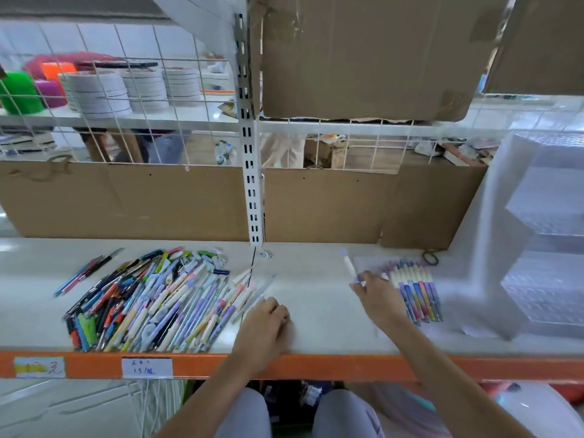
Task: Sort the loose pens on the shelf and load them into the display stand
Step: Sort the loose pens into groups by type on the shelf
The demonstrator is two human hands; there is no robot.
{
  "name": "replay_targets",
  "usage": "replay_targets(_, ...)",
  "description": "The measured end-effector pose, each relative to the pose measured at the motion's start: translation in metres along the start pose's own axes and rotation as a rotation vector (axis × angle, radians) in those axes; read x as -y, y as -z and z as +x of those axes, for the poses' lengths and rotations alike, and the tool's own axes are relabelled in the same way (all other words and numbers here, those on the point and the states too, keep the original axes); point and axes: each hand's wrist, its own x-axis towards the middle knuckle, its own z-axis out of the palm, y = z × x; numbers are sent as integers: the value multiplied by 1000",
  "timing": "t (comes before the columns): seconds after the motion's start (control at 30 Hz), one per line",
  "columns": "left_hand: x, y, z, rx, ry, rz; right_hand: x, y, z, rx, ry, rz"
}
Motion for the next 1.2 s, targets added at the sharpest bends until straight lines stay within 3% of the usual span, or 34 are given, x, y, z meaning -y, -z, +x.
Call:
replay_targets(0.17, 1, 0, 0, -13, 16, 6, -36, 0, 6, 29, -47, -274)
replay_targets(0.37, -2, 5, -2, -6, 14, 22, -39, -6, 7, -3, 0, -369)
replay_targets(0.53, 0, 8, -6, -28, 24, 26, -12, -12, -3, 0, 168, -282)
replay_targets(0.63, 10, 14, -14, -76, 34, 43, 14, -24, -16, 88, 313, -161)
replay_targets(0.73, 23, 24, -24, -123, 87, 75, 43, -39, -29, 213, 415, -86)
replay_targets(0.9, 55, 48, -38, -241, 236, 137, 81, -60, -42, 263, 530, -40)
replay_targets(1.2, 78, 65, -55, -98, 437, 197, 110, -88, -43, 347, 559, -169)
